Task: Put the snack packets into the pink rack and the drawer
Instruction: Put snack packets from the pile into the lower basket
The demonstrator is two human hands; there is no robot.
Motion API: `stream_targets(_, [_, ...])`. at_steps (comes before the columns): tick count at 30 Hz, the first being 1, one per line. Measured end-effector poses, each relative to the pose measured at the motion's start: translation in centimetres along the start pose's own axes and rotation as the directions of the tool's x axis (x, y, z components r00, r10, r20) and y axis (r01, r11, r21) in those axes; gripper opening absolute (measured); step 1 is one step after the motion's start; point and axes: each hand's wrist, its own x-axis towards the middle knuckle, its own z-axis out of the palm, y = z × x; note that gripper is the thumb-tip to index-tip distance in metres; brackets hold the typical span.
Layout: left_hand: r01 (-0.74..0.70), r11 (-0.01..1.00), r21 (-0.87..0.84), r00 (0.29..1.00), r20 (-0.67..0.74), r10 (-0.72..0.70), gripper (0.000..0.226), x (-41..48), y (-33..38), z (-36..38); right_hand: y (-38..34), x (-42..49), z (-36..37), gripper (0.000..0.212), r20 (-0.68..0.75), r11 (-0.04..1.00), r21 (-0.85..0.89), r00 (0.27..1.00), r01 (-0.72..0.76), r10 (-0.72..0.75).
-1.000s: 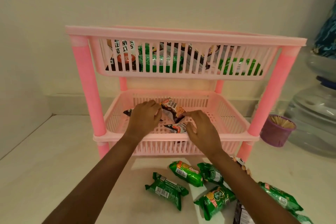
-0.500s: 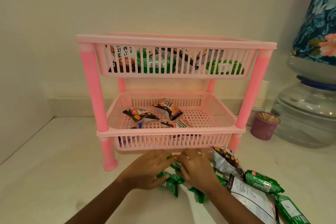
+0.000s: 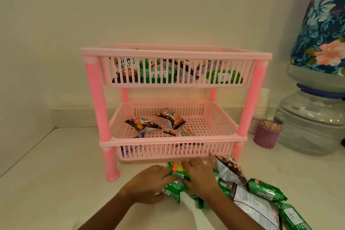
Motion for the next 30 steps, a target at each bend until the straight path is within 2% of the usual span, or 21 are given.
stream_targets(2, [-0.025,0.998,0.065,0.994,-0.101,0.031,0.059,0.0,-0.3,-1.2,0.6,-0.4,-1.7,0.049,-0.225,0.998,0.021,0.973,0.053,-0.047])
stream_targets(3, [-0.021,0.993,0.113,0.986,-0.159,0.039,0.059,0.1,-0.4,-2.0,1.0,-0.5,-2.3,0.048,-0.352,0.994,0.053,0.933,0.101,-0.076])
stream_targets(5, [-0.004,0.981,0.192,0.944,-0.323,0.067,0.049,0.4,-0.6,-3.2,1.9,-0.8,-3.6,0.048,-0.49,0.973,0.12,0.865,0.195,-0.113])
stream_targets(7, [0.04,0.973,0.227,0.894,-0.444,0.067,0.044,1.0,-1.0,-4.3,3.1,-0.7,-5.0,0.051,-0.543,0.967,0.138,0.833,0.213,-0.106])
stream_targets(9, [0.111,0.968,0.225,0.851,-0.524,0.024,0.041,1.8,-1.4,-5.2,4.5,-0.1,-6.3,0.048,-0.553,0.967,0.188,0.832,0.17,-0.039])
stream_targets(13, [0.284,0.955,0.089,0.785,-0.593,-0.179,0.042,3.7,-2.2,-6.3,8.0,2.9,-7.6,0.05,-0.428,0.963,0.266,0.889,-0.051,0.165])
stream_targets(16, [0.375,0.927,-0.011,0.769,-0.555,-0.317,0.049,5.1,-2.2,-6.7,10.3,5.3,-7.2,0.05,-0.232,0.947,0.176,0.923,-0.27,0.306])
stream_targets(19, [0.422,0.906,-0.029,0.771,-0.514,-0.376,0.048,6.3,-2.3,-6.7,10.6,7.0,-6.6,0.045,-0.066,0.915,0.167,0.921,-0.368,0.383])
stream_targets(22, [0.471,0.881,-0.04,0.768,-0.473,-0.432,0.049,7.4,-2.6,-6.3,10.3,8.0,-6.0,0.044,0.021,0.872,0.191,0.89,-0.451,0.456])
stream_targets(24, [0.53,0.838,-0.126,0.739,-0.415,-0.53,0.051,8.3,-2.9,-6.0,10.2,8.2,-5.6,0.038,0.024,0.866,0.169,0.88,-0.471,0.474])
stream_targets(27, [0.621,0.722,-0.305,0.662,-0.288,-0.692,0.054,10.4,-3.6,-5.5,10.3,7.9,-5.2,0.027,-0.073,0.884,0.131,0.885,-0.448,0.459])
stream_targets(30, [0.705,0.603,-0.374,0.611,-0.112,-0.784,0.053,13.3,-4.9,-4.6,10.0,7.6,-4.9,0.026,-0.108,0.905,0.075,0.899,-0.418,0.425])
